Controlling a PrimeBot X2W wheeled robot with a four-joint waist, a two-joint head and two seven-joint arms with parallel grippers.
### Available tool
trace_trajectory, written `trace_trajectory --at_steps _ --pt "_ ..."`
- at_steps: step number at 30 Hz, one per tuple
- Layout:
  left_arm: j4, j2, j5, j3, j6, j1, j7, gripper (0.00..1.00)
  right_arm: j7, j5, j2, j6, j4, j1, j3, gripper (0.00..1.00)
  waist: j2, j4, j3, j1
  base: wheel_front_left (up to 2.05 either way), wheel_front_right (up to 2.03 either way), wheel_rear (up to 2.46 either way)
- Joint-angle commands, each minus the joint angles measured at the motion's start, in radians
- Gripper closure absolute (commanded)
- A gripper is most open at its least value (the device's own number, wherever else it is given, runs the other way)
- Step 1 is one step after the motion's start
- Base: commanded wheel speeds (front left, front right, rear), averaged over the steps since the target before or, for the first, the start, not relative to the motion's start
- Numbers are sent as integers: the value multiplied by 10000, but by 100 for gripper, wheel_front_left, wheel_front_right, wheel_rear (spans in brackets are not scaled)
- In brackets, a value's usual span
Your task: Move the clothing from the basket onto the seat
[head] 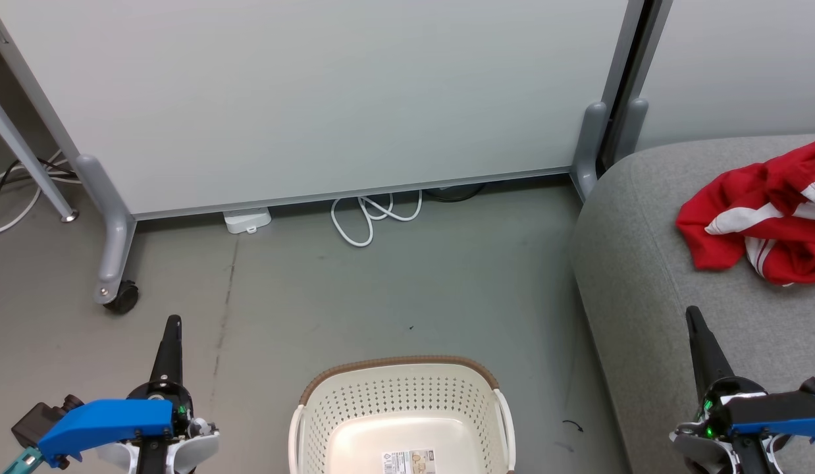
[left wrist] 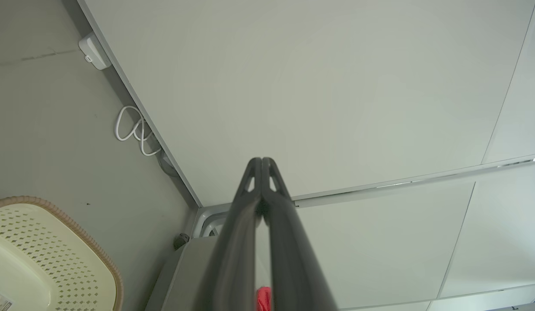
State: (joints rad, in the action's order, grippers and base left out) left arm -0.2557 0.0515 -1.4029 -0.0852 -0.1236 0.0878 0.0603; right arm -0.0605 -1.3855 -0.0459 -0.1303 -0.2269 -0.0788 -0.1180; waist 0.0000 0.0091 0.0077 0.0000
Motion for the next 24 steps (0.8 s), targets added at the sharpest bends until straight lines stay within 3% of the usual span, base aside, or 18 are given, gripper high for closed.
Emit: trace_trajectory --at_steps 1,24 --pt "91 1 -204 -68 -69 190 79 100 -64 -233 -64 -6 7 -203 15 100 0 -4 -2 0 0 0 0" --pt "121 -15 -1845 -278 -115 257 507 100 -498 -2014 -71 -7 -170 -333 39 100 0 -76 -38 0 0 0 0"
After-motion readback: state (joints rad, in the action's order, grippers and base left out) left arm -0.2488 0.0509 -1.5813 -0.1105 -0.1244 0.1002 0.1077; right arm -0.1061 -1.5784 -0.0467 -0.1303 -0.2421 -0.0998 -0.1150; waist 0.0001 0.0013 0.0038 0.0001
